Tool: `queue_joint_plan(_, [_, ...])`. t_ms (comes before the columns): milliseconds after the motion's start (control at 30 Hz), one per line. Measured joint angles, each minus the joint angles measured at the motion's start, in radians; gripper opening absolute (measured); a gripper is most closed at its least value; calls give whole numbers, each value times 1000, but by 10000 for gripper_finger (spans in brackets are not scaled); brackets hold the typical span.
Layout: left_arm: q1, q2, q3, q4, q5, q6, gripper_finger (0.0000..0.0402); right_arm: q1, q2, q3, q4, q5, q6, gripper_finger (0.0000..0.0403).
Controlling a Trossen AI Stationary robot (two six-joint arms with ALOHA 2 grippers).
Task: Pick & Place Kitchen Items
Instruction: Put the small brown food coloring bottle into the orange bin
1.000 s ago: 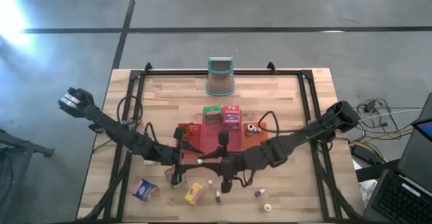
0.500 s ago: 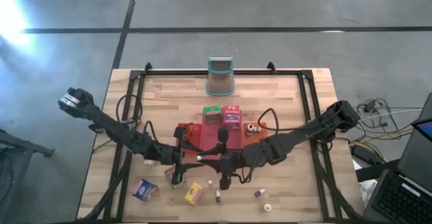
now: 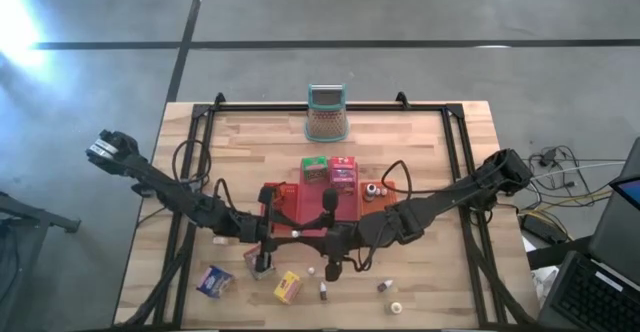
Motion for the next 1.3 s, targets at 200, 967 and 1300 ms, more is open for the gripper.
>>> queue_joint_plan(200, [0,0,1,-9,-2,-14,93,1,0,-1,-10,0,4,69])
queue_joint_plan(967, [30,-43,182,-958,-24,-538,92,44,-112,-1,-598,1,493,165])
queue_joint_plan(1300, [91,-30,250,-1168,52,-726,92,27,-36,-1,-517,-10,455,140])
